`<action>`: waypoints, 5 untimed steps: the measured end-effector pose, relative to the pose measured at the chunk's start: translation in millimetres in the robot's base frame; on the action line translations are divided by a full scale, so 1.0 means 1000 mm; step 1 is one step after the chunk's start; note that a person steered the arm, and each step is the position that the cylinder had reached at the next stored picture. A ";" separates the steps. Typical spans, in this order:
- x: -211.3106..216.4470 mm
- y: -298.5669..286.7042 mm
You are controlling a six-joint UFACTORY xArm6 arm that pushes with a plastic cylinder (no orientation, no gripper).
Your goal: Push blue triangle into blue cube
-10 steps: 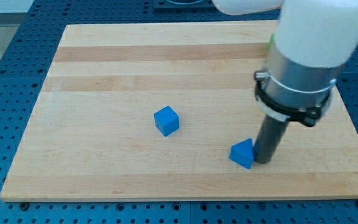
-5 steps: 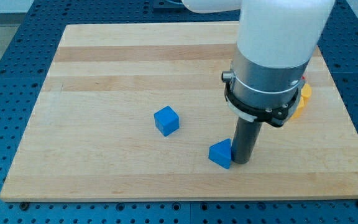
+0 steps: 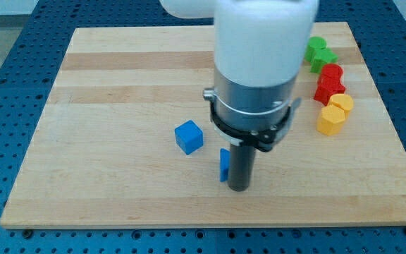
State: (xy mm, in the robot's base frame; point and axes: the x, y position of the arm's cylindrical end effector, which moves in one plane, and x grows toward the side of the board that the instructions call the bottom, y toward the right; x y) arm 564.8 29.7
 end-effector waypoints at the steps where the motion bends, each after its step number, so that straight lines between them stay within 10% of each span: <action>1: -0.020 -0.009; 5: -0.051 -0.001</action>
